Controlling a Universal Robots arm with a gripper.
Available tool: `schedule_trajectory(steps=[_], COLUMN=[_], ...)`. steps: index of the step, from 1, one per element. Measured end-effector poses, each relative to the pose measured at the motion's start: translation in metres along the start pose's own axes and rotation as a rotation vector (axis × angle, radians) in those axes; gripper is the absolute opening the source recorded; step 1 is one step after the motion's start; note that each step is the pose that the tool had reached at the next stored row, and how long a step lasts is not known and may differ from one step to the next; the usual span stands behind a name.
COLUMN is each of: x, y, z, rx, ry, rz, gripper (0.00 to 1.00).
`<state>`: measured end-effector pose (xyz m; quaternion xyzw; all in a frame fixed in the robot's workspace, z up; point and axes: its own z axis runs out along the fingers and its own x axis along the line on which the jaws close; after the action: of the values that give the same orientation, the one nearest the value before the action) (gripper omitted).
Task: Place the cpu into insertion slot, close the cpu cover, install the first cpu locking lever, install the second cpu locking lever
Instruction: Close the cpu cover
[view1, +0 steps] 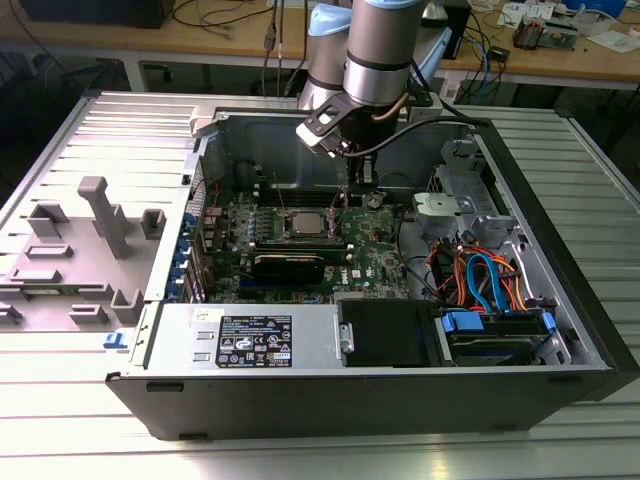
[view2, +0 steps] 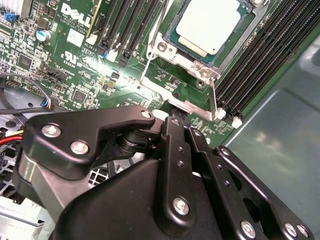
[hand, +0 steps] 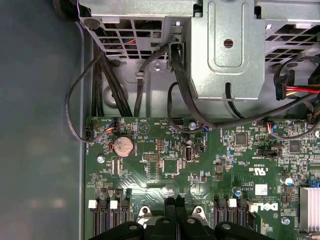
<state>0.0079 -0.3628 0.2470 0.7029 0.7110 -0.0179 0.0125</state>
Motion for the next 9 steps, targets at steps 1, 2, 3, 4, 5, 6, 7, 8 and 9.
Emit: schedule_trajectory(steps=[1, 2, 3, 4, 5, 6, 7, 8, 9], x=[0.0, 0.0, 0.0, 0.0, 0.0, 0.0, 0.0, 0.0001, 0.0001], y=[-0.0004, -0.0008, -0.0011, -0.0016, -0.0022, -0.0025, -0.003, -0.0034, -0.0038], z=[0.0, 0.0, 0.0, 0.0001, 0.0001, 0.0001, 0.0001, 0.0001, 0.0002], rx=[0.0, 0.0, 0.0, 0.0, 0.0, 0.0, 0.0, 0.0, 0.0], ry=[0.0, 0.0001, 0.0, 0.0, 0.0, 0.0, 0.0, 0.0, -0.0001], rz=[0.0, 0.0, 0.0, 0.0, 0.0, 0.0, 0.0, 0.0, 0.0], gripper=[0.11, 0.11, 0.11, 0.11, 0.11, 0.11, 0.11, 0.11, 0.11])
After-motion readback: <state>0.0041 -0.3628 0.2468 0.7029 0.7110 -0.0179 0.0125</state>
